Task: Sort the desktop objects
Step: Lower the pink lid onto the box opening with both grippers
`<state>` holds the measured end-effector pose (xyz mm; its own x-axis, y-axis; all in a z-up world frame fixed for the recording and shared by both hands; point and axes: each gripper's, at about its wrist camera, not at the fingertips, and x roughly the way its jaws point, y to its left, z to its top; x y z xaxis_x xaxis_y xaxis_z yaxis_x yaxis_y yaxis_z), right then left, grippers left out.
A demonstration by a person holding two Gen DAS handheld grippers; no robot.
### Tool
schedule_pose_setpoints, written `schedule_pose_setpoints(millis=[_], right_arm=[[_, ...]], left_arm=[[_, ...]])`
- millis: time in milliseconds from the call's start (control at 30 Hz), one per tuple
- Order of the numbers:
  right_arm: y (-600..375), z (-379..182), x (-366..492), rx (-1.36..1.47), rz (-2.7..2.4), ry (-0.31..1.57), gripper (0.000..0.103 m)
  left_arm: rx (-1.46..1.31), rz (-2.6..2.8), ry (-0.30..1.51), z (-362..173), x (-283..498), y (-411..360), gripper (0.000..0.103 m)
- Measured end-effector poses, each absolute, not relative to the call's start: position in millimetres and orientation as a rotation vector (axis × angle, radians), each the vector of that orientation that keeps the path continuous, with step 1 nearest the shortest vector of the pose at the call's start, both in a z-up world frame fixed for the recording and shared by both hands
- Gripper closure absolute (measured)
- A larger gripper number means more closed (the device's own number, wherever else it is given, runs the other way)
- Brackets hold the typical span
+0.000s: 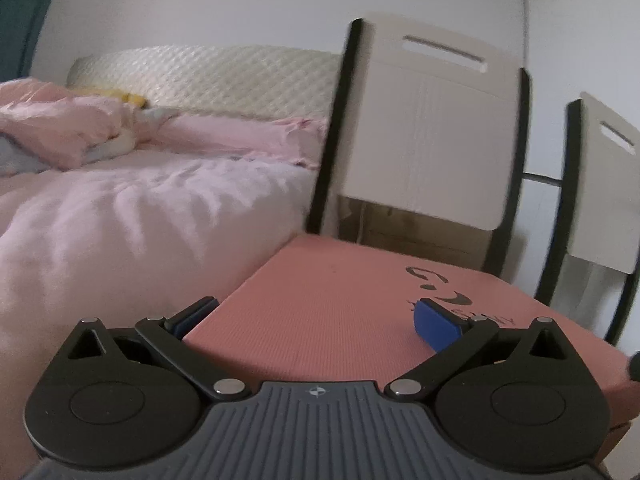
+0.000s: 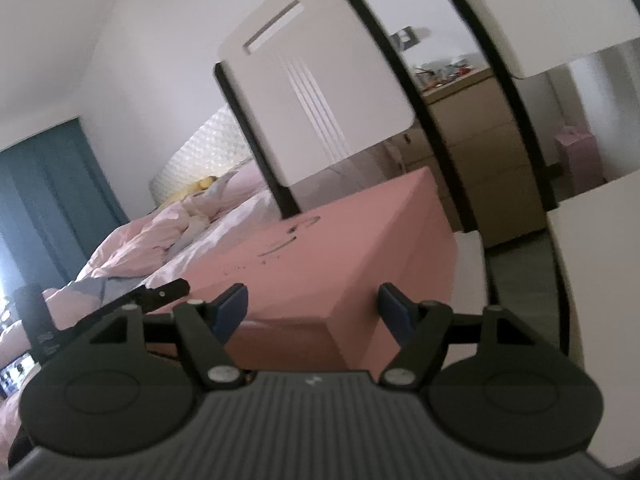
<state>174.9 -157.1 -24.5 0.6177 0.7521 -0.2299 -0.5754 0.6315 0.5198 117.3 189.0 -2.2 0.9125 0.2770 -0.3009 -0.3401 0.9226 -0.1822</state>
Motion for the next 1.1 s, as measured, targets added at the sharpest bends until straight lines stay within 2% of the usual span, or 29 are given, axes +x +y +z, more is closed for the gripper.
schedule_pose_setpoints(millis=[500, 1100], right_arm=[[-171, -37, 178, 0.434, 0.797, 0.543, 0.035], [-184, -38, 178, 0.38, 0.685, 0.522, 0.035]], left_arm=[[-0.217, 0.271, 0.364, -9, 120, 184, 0.0], [-0.175, 0.197, 0.434, -13, 153, 163, 0.0]])
